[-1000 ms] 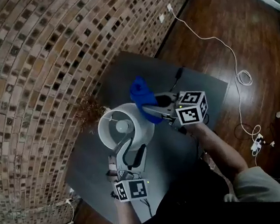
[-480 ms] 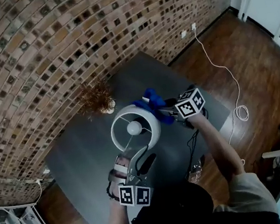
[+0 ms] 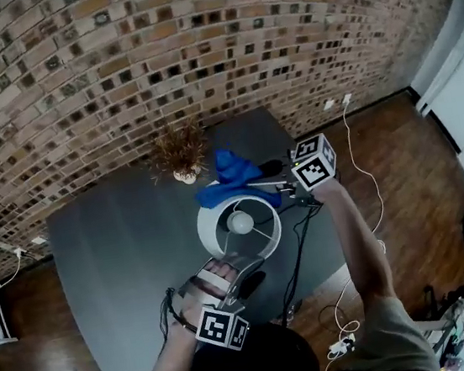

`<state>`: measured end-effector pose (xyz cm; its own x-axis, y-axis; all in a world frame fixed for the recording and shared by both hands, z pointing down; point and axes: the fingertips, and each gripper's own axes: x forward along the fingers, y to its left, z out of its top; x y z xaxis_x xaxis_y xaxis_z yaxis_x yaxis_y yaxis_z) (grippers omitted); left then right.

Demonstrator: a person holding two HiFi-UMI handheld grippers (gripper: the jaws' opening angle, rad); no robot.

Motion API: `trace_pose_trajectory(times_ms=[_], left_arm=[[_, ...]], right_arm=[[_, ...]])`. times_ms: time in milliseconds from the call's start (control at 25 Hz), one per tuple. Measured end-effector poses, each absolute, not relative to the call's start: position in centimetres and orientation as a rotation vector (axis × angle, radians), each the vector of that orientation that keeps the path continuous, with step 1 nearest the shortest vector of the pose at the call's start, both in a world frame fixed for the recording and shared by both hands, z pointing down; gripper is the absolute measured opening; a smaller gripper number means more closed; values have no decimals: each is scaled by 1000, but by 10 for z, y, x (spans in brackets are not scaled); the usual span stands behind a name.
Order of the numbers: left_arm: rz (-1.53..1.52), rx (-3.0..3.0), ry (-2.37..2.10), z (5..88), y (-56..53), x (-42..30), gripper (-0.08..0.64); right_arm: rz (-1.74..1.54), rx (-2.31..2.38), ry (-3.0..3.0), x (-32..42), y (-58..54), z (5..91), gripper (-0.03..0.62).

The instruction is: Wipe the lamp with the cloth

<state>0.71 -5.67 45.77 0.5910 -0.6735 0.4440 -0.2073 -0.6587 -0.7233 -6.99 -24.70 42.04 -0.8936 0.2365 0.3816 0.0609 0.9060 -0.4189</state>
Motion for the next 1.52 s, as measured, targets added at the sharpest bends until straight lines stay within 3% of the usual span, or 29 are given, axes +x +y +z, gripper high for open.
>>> trace_pose_trajectory(times_ms=[240, 360, 480, 600, 760, 1080, 1360, 1520], left_arm=[[-957, -2184, 695, 457, -56, 9, 192], [-950, -2183, 658, 458, -54, 7, 192], [-928, -2186, 675, 450, -58, 9, 192], [-916, -2194, 681, 446, -60, 8, 192], [-899, -2210, 684, 443, -61, 4, 177], [-870, -2215, 651, 442, -56, 5, 173], [-853, -2216, 659, 435, -64, 2, 173], [-854, -2214, 656, 437, -64, 2, 173]], right_arm=[[509, 33, -2332, -50, -315, 523, 114], [356, -37, -2401, -71, -309, 475, 112], [120, -367, -2480, -114, -266, 384, 114], [-60, -699, -2350, -134, -214, 356, 114], [-42, -821, -2099, -140, -196, 411, 114], [-6, -433, -1991, -160, -281, 529, 114], [-249, -974, -2090, -183, -176, 385, 114], [-338, -1128, -1797, -169, -134, 412, 114]])
